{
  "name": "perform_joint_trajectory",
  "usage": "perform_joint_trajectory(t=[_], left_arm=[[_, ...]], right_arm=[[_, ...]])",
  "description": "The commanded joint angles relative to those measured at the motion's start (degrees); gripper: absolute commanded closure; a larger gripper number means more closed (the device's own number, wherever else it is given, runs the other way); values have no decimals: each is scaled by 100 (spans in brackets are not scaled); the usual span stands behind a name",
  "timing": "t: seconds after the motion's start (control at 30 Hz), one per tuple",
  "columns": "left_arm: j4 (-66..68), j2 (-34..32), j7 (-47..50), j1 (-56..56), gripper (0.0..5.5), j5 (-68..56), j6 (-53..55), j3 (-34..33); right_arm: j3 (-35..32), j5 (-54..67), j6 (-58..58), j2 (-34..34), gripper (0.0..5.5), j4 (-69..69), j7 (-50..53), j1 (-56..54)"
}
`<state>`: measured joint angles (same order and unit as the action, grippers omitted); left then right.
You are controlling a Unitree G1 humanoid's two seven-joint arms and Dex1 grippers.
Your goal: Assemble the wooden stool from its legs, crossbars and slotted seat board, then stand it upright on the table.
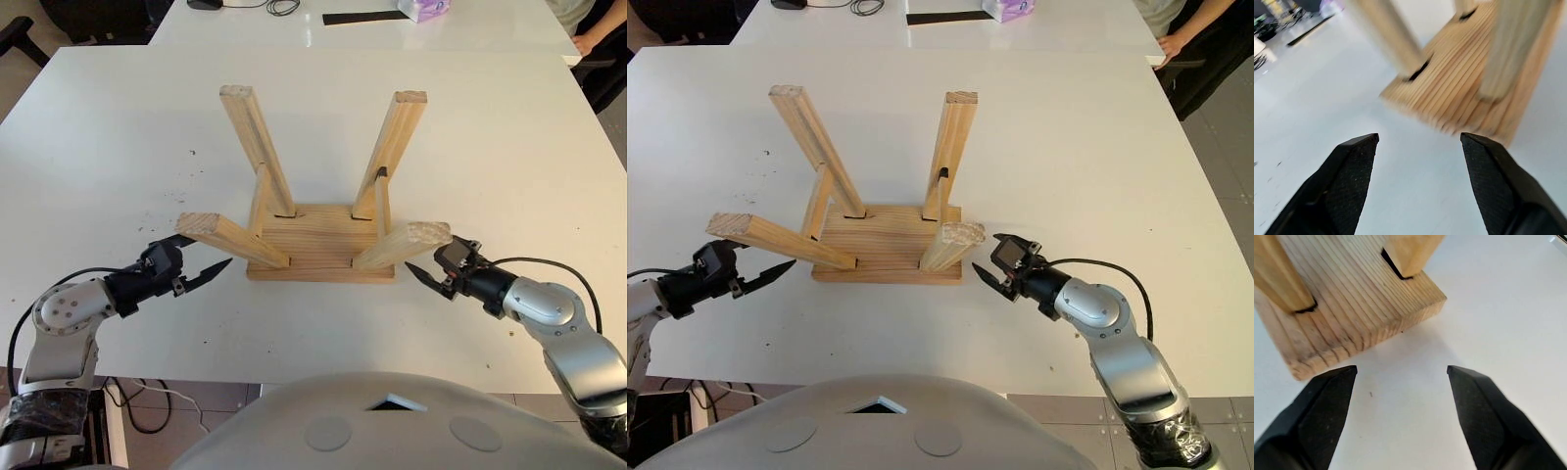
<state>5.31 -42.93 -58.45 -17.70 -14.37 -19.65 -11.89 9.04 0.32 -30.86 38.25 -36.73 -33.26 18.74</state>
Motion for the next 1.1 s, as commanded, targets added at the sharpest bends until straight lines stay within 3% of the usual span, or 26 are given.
perform_joint_trajectory(t=[0.03,0.3,0.47,0.6,0.77,0.9,1.1], left_arm=[[445,-118,188,69,238,776,-698,250],[204,125,215,-16,273,1005,-935,983],[-1147,-5,-158,-472,273,-219,-143,1060],[-2352,-347,-387,-963,273,-1449,1012,666],[-3447,-763,-356,-1353,273,-2788,2370,-182],[-3613,-781,-487,-1599,273,-2845,2734,-445],[-3701,-859,-711,-1690,273,-3073,3119,-780]], right_arm=[[235,-303,191,89,207,141,46,-33],[763,-536,394,-150,207,461,41,-220],[653,-100,69,-286,207,-147,-115,-35],[159,387,-431,-174,207,-1045,-313,364],[-1026,1733,-1045,191,207,-2286,-789,722],[-1958,2944,-1303,585,207,-2324,-879,243],[-2546,4095,-1357,1184,207,-2324,-675,123]])
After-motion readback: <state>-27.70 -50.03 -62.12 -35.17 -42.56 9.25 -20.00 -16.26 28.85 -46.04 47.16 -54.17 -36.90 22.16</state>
